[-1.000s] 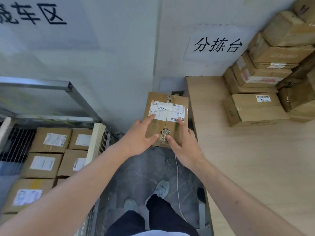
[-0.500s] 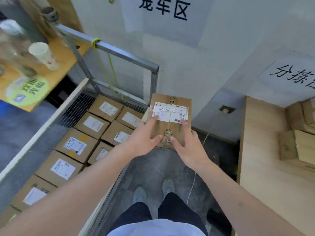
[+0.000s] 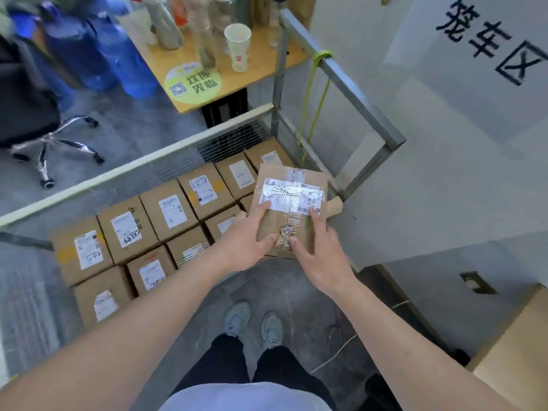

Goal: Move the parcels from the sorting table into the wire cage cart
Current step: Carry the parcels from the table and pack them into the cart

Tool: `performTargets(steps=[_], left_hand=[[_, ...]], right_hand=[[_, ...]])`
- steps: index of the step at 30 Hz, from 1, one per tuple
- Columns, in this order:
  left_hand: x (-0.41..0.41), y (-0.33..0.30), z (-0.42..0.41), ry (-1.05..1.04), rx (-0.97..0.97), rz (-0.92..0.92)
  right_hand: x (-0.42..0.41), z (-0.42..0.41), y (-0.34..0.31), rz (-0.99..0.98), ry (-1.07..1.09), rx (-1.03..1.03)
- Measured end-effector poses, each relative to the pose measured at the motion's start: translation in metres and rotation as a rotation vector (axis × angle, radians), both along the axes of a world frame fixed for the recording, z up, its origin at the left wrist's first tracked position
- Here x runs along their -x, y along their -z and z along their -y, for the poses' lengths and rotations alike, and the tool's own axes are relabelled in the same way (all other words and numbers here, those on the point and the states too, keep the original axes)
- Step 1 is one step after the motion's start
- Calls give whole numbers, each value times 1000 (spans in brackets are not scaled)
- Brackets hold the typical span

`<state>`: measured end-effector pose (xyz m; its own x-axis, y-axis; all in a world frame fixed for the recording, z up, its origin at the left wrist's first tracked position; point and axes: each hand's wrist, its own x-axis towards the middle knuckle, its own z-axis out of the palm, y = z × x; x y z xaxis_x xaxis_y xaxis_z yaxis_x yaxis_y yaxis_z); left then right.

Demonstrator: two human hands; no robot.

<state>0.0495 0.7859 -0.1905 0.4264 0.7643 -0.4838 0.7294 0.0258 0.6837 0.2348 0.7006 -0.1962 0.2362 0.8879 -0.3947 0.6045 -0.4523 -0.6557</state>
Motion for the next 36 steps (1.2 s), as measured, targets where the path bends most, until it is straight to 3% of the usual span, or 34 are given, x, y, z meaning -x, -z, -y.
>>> performTargets(steps=[8,17,26,36], left_hand=[[75,10,29,-312,9,-17],[199,25,68,-554,13,-23],[360,40,102,-730,-52,137],[490,46,108,-913,-148,170]], right_hand=[[60,-33,7,-11,-312,8],[185,-42,17,-21,-530,11],[350,-26,32,-73,-550,46],[493,-23,48,-246,-453,108]])
